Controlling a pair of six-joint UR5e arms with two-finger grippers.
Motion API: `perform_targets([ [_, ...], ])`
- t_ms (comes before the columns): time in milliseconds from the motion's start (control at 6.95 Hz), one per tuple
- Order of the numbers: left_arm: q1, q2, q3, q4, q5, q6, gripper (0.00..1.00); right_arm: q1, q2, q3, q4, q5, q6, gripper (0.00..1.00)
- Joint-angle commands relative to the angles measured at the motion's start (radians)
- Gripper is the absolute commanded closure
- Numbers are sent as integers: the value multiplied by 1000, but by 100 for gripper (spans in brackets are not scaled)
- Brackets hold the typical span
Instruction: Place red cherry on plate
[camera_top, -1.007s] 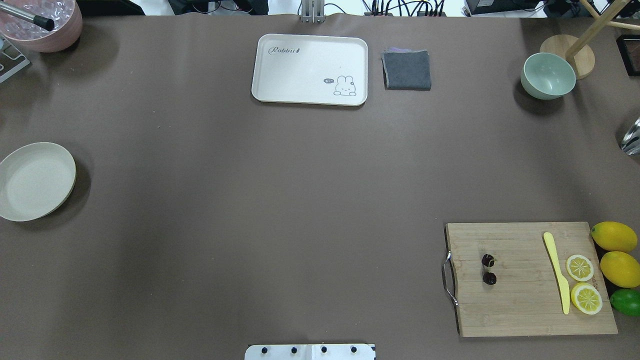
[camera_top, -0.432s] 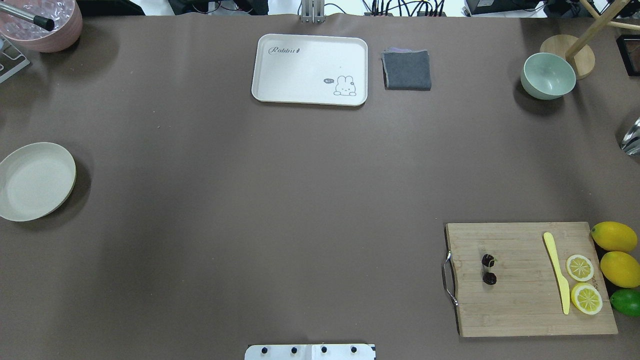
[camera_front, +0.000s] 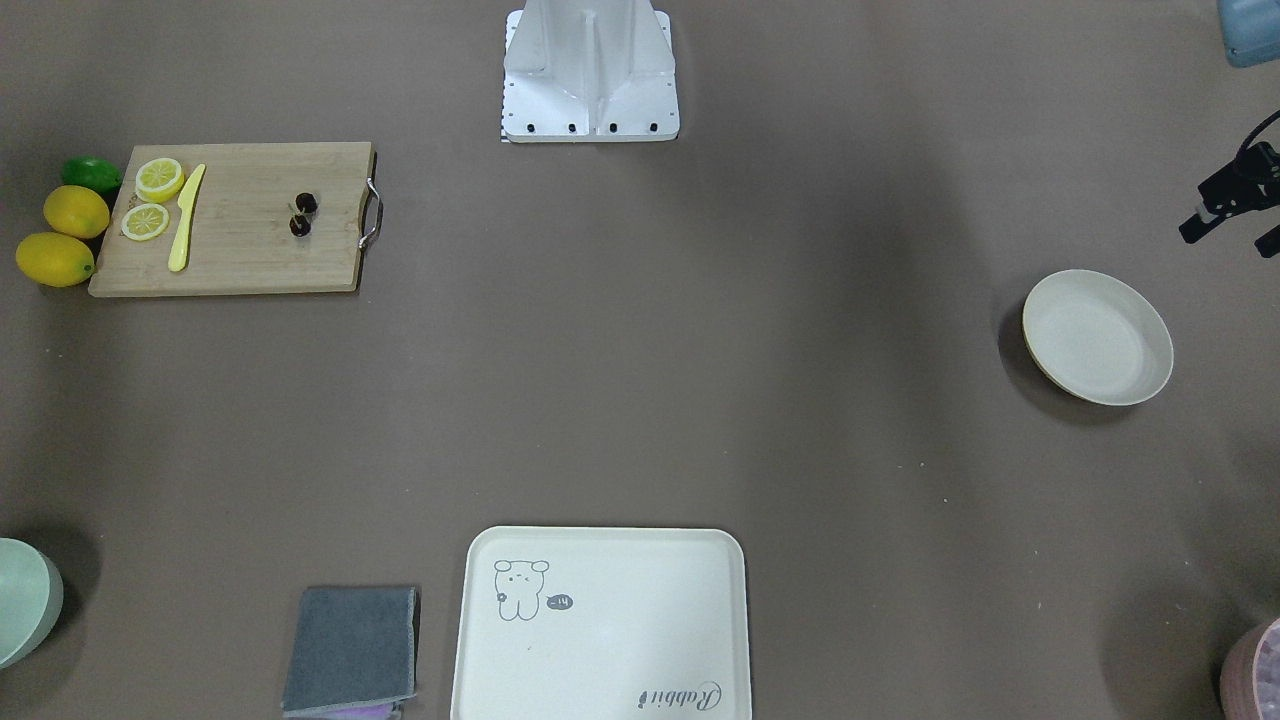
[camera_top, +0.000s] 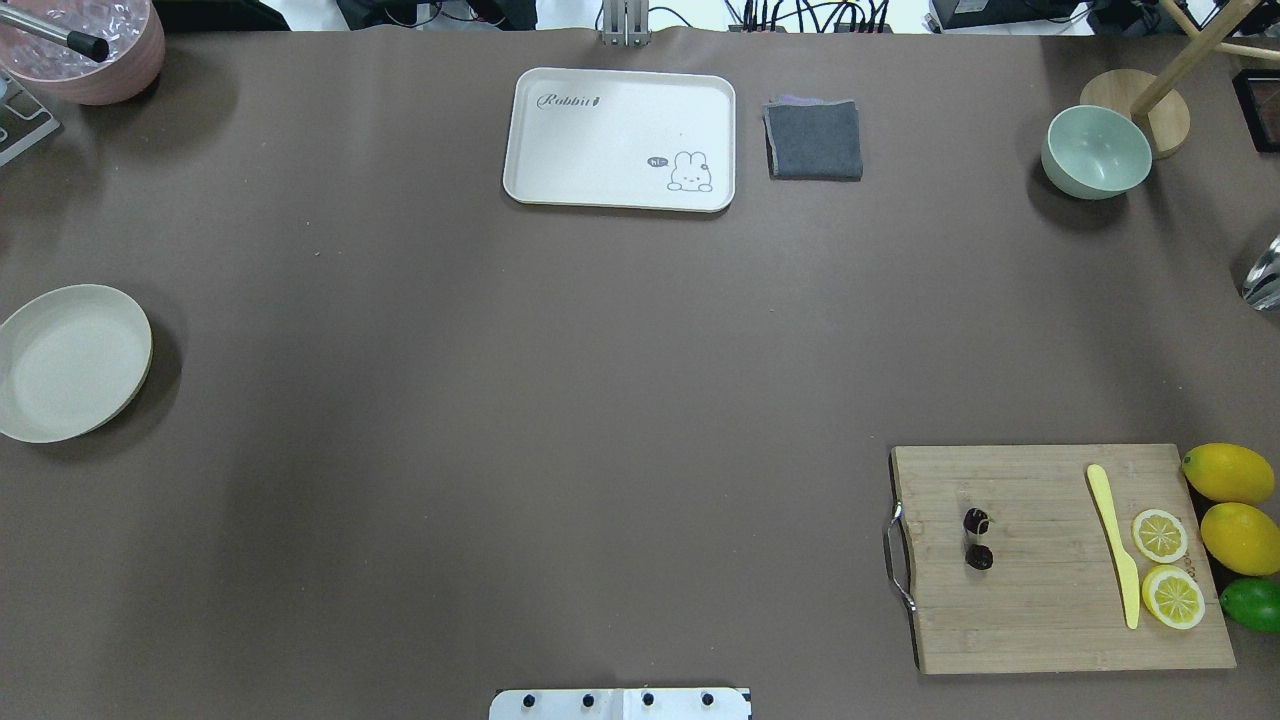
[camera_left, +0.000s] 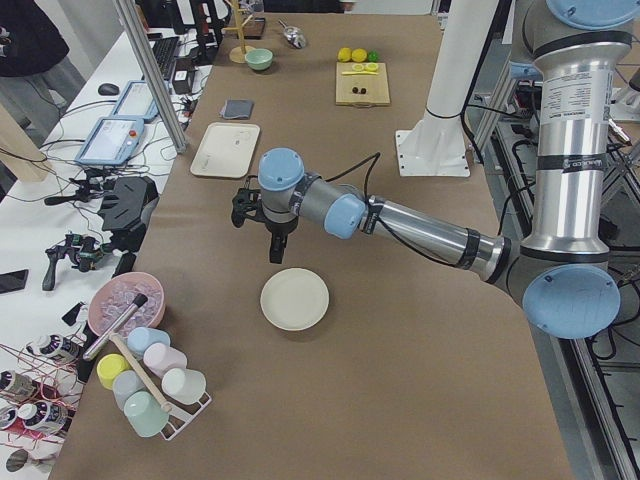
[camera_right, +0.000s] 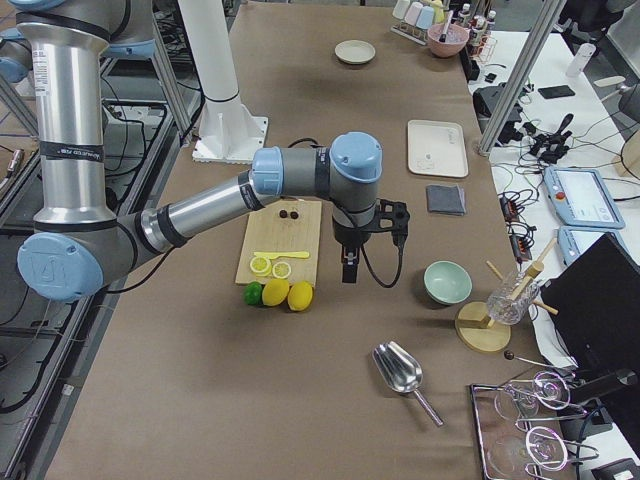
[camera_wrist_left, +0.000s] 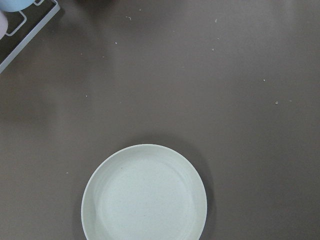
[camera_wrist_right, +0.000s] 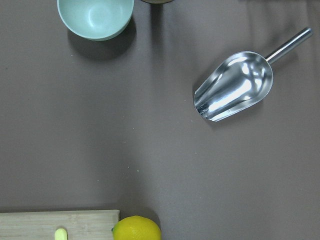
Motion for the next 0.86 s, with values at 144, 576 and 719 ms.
perform_targets([
  [144,3,93,280,-454,-43,-9,2,0,-4,-11,2,-13,-8,0],
  [576,4,83,511,-644,-28,-3,3,0,-6,0,4,-10,-10,0],
  [719,6,75,531,-655,-27,-9,3,0,-4,-3,4,-10,-10,0],
])
